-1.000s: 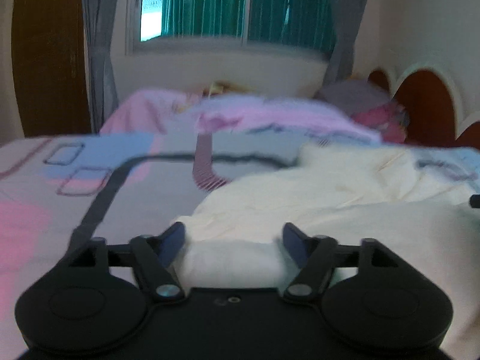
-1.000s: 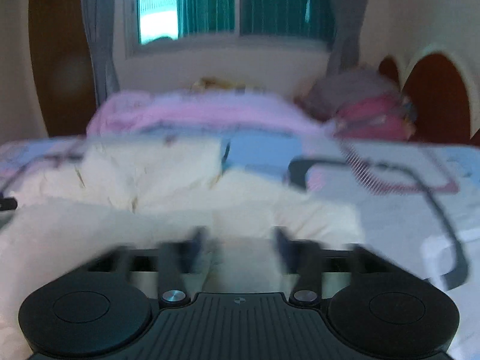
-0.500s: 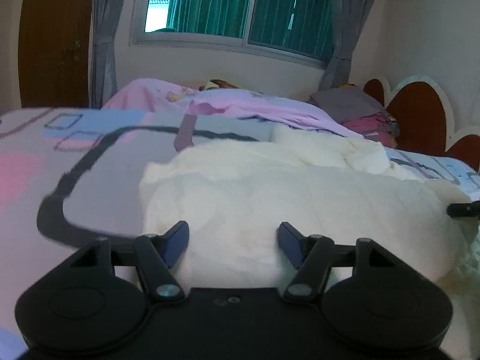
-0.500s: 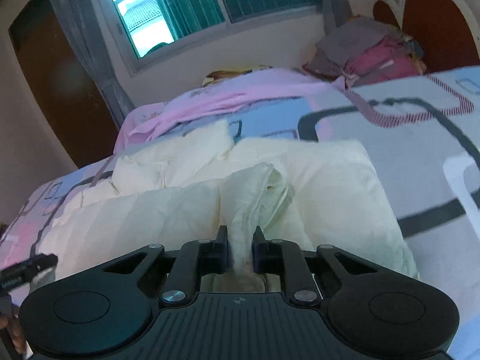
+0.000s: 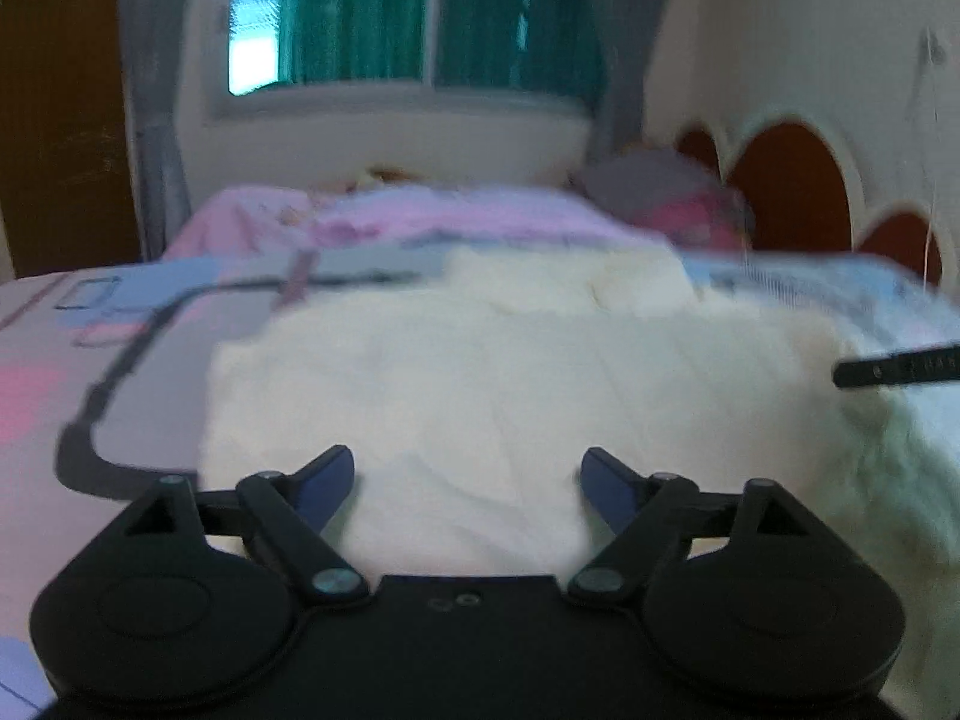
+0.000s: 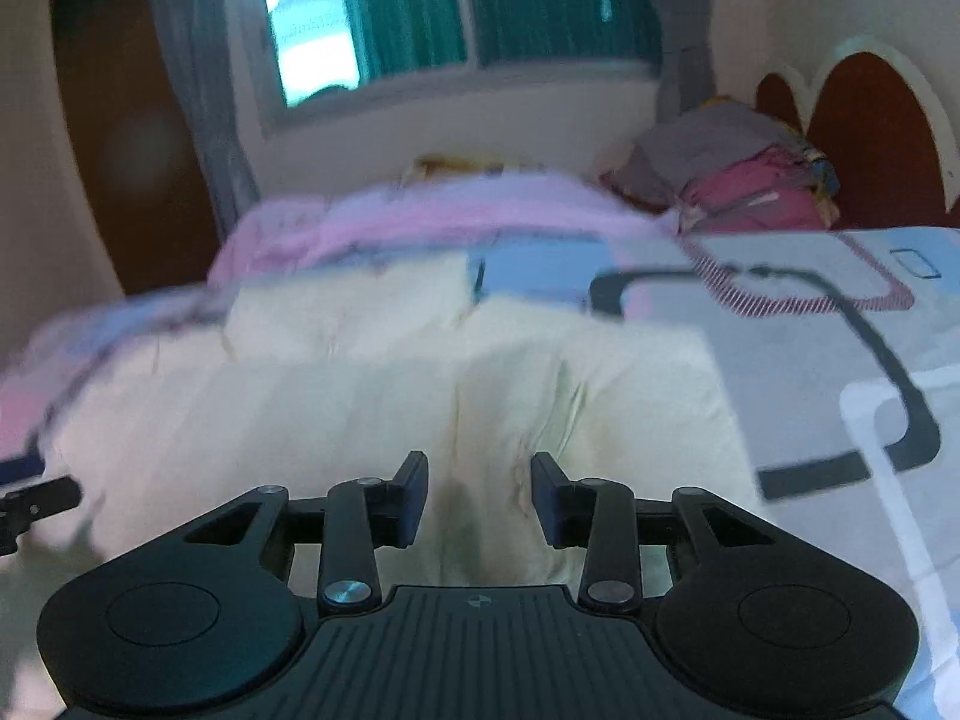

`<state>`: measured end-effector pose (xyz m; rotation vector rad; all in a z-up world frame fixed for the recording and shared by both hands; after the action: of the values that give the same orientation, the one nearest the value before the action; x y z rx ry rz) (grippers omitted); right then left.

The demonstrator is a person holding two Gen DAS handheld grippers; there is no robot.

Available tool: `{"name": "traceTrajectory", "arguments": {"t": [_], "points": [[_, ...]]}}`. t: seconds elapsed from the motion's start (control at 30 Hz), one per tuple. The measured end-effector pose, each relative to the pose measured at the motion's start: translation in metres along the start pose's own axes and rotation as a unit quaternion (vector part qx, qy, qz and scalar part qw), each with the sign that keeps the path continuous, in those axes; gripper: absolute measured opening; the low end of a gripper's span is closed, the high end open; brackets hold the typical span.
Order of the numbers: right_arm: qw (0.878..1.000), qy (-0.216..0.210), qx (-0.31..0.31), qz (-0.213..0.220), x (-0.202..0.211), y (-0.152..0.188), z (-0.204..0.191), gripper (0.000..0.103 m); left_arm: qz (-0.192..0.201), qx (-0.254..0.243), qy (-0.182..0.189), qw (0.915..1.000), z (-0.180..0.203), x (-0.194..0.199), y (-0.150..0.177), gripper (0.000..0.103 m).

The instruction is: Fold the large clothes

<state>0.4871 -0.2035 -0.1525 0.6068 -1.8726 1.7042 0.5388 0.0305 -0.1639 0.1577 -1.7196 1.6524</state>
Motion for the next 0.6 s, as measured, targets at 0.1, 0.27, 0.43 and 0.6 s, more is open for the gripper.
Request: {"name": "traceTrajectory", "arguments": {"t": [0.1, 0.27, 0.43, 0.6], "points": [[0.999, 0.019, 0.008, -0.025, -0.015, 0.013, 0.003, 0.037, -0.037, -0.009, -0.018, 0.9991, 0.0, -0.02, 0.015, 0.089], [0.999, 0.034, -0.001, -0.024, -0.007, 0.013, 0.01, 0.037, -0.041, -0.009, -0.018, 0.999, -0.007, -0.019, 0.015, 0.092], [0.998, 0.055, -0.022, -0.003, 0.03, 0.012, 0.029, 0.04, -0.048, -0.016, -0.026, 0.9984, -0.012, -0.003, 0.016, 0.102], [0.998, 0.063, -0.024, 0.012, 0.073, 0.021, 0.041, 0.073, -0.044, -0.028, -0.025, 0.9983, -0.012, 0.019, 0.016, 0.103]]}}
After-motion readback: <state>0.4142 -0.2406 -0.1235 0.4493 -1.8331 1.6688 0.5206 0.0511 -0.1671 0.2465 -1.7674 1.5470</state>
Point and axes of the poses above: each gripper's, at about its wrist camera, not at the fingertips, and x roughly against the way its jaws point, z to its right, y to its underside, the point moved 10 cm from there along -x, roughly the way its jaws point, and after that the axes turned 9 degrees about y, right-handed, at the moved point
